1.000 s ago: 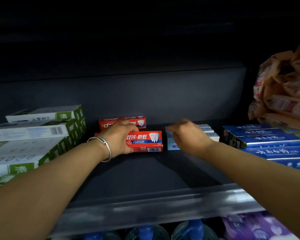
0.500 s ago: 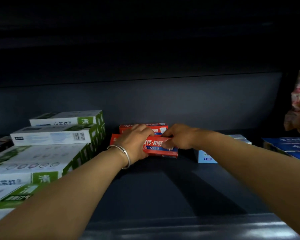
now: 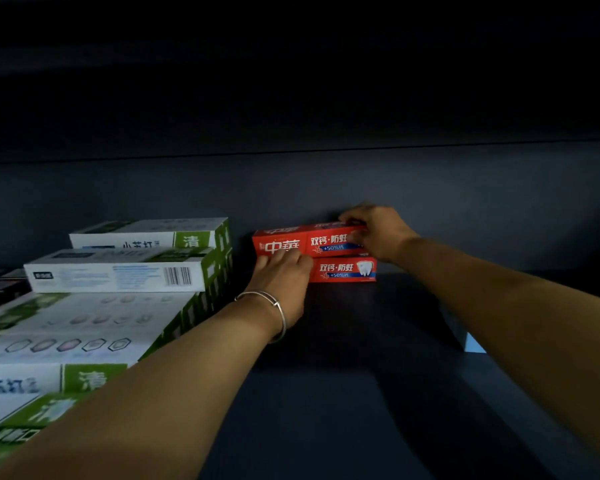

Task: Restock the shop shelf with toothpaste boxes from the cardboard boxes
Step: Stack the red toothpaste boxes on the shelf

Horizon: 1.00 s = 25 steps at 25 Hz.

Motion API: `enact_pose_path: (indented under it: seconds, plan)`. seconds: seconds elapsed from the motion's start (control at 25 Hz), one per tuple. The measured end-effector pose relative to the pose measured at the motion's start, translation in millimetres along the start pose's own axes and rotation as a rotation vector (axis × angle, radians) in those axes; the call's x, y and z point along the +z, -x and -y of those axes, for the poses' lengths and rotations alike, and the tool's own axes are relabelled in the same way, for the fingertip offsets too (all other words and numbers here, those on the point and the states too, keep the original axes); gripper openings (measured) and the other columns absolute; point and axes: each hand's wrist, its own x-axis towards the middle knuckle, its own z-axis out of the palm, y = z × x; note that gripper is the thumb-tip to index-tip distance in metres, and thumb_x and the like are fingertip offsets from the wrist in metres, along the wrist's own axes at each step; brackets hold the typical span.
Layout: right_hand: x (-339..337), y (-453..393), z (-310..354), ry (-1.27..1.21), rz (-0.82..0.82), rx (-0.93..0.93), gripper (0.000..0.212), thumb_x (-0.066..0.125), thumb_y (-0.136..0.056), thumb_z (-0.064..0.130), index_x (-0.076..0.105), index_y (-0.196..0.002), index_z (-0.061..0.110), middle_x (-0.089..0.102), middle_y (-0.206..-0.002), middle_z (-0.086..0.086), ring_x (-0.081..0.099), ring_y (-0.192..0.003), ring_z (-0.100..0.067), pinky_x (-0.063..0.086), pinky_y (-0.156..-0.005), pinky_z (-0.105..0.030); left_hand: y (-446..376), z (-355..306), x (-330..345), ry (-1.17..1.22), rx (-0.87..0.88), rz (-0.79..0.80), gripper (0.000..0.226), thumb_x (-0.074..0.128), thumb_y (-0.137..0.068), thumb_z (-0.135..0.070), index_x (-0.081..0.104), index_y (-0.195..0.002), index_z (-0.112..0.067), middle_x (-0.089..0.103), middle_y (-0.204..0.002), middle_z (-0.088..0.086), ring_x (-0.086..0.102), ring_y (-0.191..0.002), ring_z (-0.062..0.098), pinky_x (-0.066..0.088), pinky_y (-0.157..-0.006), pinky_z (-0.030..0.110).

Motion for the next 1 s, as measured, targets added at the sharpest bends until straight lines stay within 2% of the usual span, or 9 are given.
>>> enact_pose_path:
  seconds: [0.16,0.32,0.44,0.72,0.88,1.0]
  plan:
    - [16.1,-13.0,-17.3,0.198,0.040,-0.010,0.043,0.054,-0.093,0.017,0.048,-0.135,0.015,0.051,-0.136,-0.009,0.051,-0.122,-0.023,0.044,-0.100,-0.033,-5.1,1.7,16.3,-0.051,-0.008,0.151,0.049,0.046,-0.086,-0.008,0.039,-0.134,-0.014,0.041,-0.136,0.004,0.035,-0.130,0.023,0.027,-0.107,0.035]
    - [24.7,-20.2,-23.5,0.398,-0.064,-0.026,0.044,0.053,-0.094,0.018,0.047,-0.138,0.020,0.042,-0.139,-0.010,0.035,-0.130,-0.028,0.035,-0.109,-0.037,-11.7,5.7,26.9,-0.050,-0.031,0.231,0.051,0.048,-0.087,-0.010,0.040,-0.137,-0.015,0.042,-0.138,0.006,0.036,-0.132,0.025,0.026,-0.111,0.037]
    - [29.0,-21.5,-22.8,0.443,-0.103,-0.013,0.042,0.050,-0.095,0.017,0.048,-0.137,0.020,0.042,-0.138,-0.010,0.030,-0.131,-0.029,0.036,-0.107,-0.039,-12.4,6.3,31.3,-0.034,-0.024,0.255,0.046,0.047,-0.087,-0.011,0.044,-0.134,-0.014,0.044,-0.137,0.007,0.038,-0.130,0.026,0.027,-0.111,0.037]
    - [29.6,-22.6,-21.0,0.420,-0.155,0.021,0.036,0.051,-0.094,0.012,0.049,-0.130,0.009,0.051,-0.130,-0.013,0.037,-0.127,-0.029,0.044,-0.098,-0.042,-11.2,9.9,34.5,-0.001,-0.046,0.273,0.046,0.048,-0.087,-0.009,0.045,-0.133,-0.012,0.044,-0.138,0.008,0.038,-0.131,0.025,0.027,-0.112,0.036]
    - [33.7,-19.3,-21.5,0.437,-0.183,0.037,0.037,0.050,-0.095,0.014,0.049,-0.131,0.010,0.047,-0.132,-0.014,0.033,-0.128,-0.032,0.042,-0.099,-0.041,-8.7,7.8,31.3,0.029,-0.035,0.249,0.045,0.047,-0.088,-0.008,0.045,-0.133,-0.011,0.045,-0.138,0.009,0.040,-0.130,0.026,0.028,-0.112,0.035]
    - [33.1,-17.9,-20.9,0.450,-0.147,0.033,0.042,0.052,-0.094,0.014,0.046,-0.135,0.011,0.047,-0.134,-0.013,0.033,-0.128,-0.031,0.041,-0.102,-0.040,-5.0,6.6,26.7,0.050,-0.036,0.258,0.047,0.047,-0.088,-0.007,0.044,-0.135,-0.010,0.043,-0.140,0.010,0.039,-0.131,0.027,0.028,-0.113,0.035]
